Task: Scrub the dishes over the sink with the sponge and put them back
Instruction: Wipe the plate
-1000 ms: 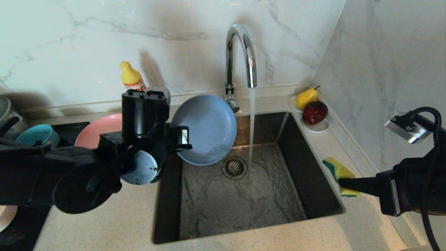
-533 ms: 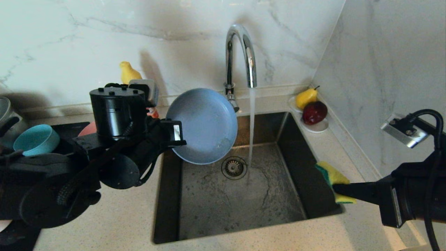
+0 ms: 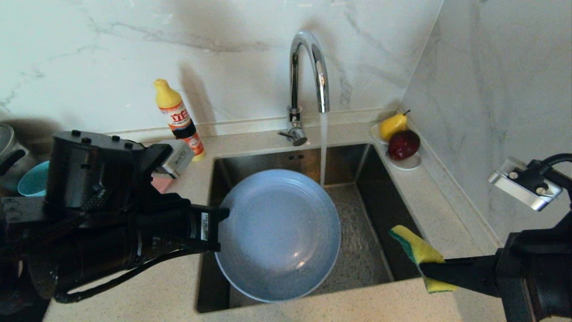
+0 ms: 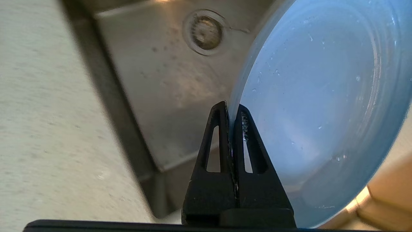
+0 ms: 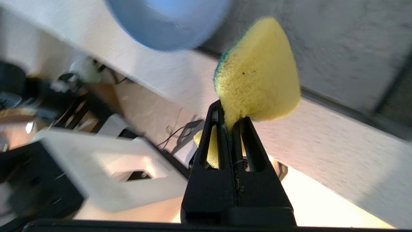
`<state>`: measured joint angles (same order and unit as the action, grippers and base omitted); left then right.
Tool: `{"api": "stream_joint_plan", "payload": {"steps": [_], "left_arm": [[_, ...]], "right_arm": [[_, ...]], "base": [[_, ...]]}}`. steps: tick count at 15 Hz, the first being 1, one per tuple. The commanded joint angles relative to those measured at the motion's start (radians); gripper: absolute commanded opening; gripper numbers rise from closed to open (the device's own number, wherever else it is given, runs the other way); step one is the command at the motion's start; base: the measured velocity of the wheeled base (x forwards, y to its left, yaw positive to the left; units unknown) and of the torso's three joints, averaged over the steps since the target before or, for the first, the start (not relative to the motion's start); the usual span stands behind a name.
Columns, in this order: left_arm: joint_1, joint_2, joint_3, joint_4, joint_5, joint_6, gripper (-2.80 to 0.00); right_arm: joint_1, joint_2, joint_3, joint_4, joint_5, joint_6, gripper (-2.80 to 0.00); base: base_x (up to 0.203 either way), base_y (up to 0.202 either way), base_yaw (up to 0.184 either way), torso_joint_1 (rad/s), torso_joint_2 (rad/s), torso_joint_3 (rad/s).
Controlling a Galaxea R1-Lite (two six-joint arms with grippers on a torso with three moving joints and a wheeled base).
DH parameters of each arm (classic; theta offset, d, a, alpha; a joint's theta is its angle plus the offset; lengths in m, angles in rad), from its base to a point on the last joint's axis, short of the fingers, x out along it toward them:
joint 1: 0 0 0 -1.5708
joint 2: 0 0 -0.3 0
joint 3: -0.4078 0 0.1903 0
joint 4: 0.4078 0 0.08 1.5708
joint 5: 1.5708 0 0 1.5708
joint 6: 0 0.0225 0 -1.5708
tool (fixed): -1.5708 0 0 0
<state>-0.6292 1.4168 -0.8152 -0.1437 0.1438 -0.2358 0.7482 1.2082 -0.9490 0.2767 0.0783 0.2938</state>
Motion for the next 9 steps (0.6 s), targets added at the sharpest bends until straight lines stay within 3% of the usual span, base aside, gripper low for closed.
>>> {"api": "stream_joint_plan", "payload": {"steps": [1,6,9], "left_arm": [[-0.045,-0.023,0.045,-0.001,0.001,0.006,-2.80],[-0.093,0.005,0.135,-0.178,0.018,0.008,-2.80],[-0.093,0.016,0.142,-0.201,0.043,0.009,-2.80]], "right_arm": [[0.081,0.038,-0.020,-0.003,0.001,0.002,-2.80],[0.149,0.169,-0.059,-0.008,0.001,-0.006,-2.80],[0.185,0.272,-0.126,-0.021,0.001,-0.006,-2.80]], "base": [[0.000,0.000,0.000,0.000,0.00,0.000],[0.000,0.000,0.000,0.000,0.00,0.000],[0.000,0.000,0.000,0.000,0.00,0.000]]}}
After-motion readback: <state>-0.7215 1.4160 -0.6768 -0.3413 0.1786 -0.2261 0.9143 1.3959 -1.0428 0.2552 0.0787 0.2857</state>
